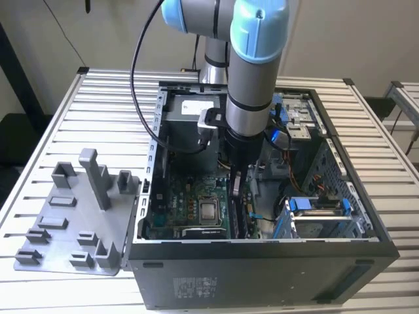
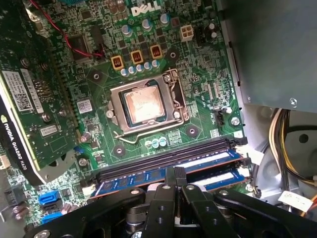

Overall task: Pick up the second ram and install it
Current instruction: 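Press down the second ram until it locks into place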

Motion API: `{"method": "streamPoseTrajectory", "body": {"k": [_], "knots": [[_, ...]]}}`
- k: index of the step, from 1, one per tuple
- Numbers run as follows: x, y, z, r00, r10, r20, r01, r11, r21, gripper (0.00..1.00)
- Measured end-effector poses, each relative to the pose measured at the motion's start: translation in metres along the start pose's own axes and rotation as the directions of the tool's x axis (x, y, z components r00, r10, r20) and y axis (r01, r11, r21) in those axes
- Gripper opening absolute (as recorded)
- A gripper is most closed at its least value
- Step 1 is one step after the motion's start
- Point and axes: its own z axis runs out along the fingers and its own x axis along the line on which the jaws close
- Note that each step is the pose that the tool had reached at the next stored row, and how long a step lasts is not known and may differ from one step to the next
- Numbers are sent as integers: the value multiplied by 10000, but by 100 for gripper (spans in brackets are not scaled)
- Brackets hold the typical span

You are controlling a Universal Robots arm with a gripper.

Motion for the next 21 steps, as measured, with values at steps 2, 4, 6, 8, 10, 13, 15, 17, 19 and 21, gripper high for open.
{"method": "streamPoseTrajectory", "body": {"k": [2,4,6,8,10,13,15,17,19,21], "knots": [[1,1,28,10000,-12,1,12,10000,1,11],[0,1,30,10000,-15,9,15,10000,1,11],[-6,-1,-35,10000,-13,28,13,10000,0,11],[-3,-5,-132,10000,-14,13,14,10000,1,11],[-5,-10,-223,10000,-15,12,15,10000,0,11],[-7,-15,-358,10000,-15,15,15,10000,1,11],[-8,-19,-448,10000,-15,13,15,10000,0,11],[-9,-22,-506,10000,-16,11,16,10000,0,11],[-9,-22,-506,10000,-16,17,16,10000,1,11],[-9,-22,-507,10000,-15,17,15,10000,1,11]]}}
